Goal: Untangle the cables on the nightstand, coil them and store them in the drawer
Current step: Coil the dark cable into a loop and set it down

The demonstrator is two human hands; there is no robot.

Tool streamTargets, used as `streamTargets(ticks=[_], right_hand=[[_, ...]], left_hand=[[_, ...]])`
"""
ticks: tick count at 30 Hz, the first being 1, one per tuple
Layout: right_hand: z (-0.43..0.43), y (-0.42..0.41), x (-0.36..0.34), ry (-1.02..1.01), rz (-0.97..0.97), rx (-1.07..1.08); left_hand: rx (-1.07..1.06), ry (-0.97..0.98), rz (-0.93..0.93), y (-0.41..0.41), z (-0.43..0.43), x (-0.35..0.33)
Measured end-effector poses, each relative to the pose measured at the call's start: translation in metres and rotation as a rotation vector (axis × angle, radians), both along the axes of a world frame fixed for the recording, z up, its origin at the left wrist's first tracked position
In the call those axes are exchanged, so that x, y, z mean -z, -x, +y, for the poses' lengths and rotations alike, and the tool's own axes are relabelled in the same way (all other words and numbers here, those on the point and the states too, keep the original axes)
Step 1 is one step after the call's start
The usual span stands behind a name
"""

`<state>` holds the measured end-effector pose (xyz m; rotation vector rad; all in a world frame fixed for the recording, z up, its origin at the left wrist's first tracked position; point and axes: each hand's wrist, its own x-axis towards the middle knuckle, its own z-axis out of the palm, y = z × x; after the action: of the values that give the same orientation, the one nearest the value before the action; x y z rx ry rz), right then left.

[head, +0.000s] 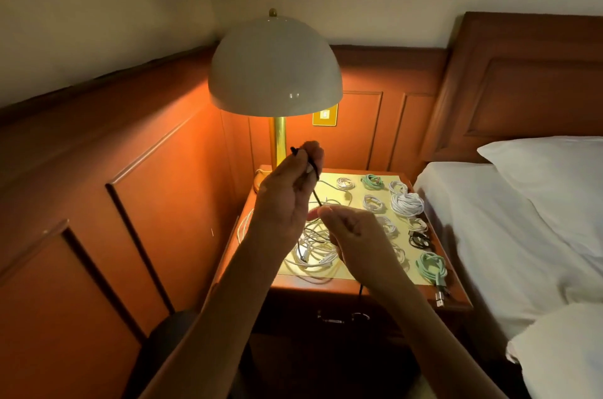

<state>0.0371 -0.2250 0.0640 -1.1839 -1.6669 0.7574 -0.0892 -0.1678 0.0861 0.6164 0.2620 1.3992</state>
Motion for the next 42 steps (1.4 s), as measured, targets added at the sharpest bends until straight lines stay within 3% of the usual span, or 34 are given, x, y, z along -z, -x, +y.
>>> streamTargets(ticks=[2,4,6,8,11,14,17,21,22,24,27,28,30,33,36,39,42], right_hand=[[-0.001,-0.007,-0.007,-0.052,-0.211,0.036],[-0.005,-0.022,-0.019,-0.052,-0.318,0.012],[-0.013,-0.033,-0.033,-0.079,-0.354,-0.001],[-0.017,-0.039,-0.044,-0.173,-0.395,0.045],[-0.007,-0.047,-0.055,-0.228,-0.367,0.101],[0.003,-0.05,-0.06,-0.148,-0.19,0.037],[0.006,-0.037,-0.044,-0.038,0.08,-0.017],[0.002,-0.005,-0.006,0.042,0.153,-0.051],[-0.002,0.003,0.001,0.063,0.141,-0.074],[-0.01,0.01,0.008,0.112,0.104,-0.09],[-0.014,0.0,0.002,0.087,-0.116,-0.067],[-0.012,-0.009,-0.005,0.055,-0.212,-0.031],[-0.008,-0.029,-0.024,-0.022,-0.332,0.046],[-0.002,-0.056,-0.056,-0.114,-0.332,0.064],[0.01,-0.068,-0.061,0.003,0.007,-0.056],[0.016,-0.056,-0.047,0.162,0.389,-0.186],[0.011,-0.028,-0.034,0.225,0.548,-0.186]], left_hand=[[-0.451,-0.232,0.529,-0.004,0.003,0.013],[-0.77,-0.5,0.931,0.006,0.011,0.031],[-0.843,-0.678,1.172,0.028,0.021,0.044],[-0.629,-0.805,1.298,0.042,0.018,0.051],[-0.086,-0.734,1.172,0.043,-0.006,0.055],[0.295,-0.584,0.745,0.049,-0.019,0.044],[0.352,-0.418,0.305,0.048,-0.028,0.025],[0.127,-0.205,-0.052,0.025,-0.022,0.005],[0.043,-0.133,-0.054,0.018,-0.016,0.002],[-0.264,-0.124,0.185,0.006,-0.003,0.003],[-0.804,-0.495,0.884,0.004,0.01,0.019],[-0.865,-0.661,1.103,0.008,0.013,0.024],[-0.692,-0.843,1.306,0.018,0.016,0.029],[-0.139,-0.821,1.232,0.027,0.006,0.023],[0.189,-0.77,1.032,0.034,-0.005,0.004],[0.242,-0.656,0.726,0.028,-0.014,-0.016],[0.157,-0.417,0.409,0.004,-0.017,-0.022]])
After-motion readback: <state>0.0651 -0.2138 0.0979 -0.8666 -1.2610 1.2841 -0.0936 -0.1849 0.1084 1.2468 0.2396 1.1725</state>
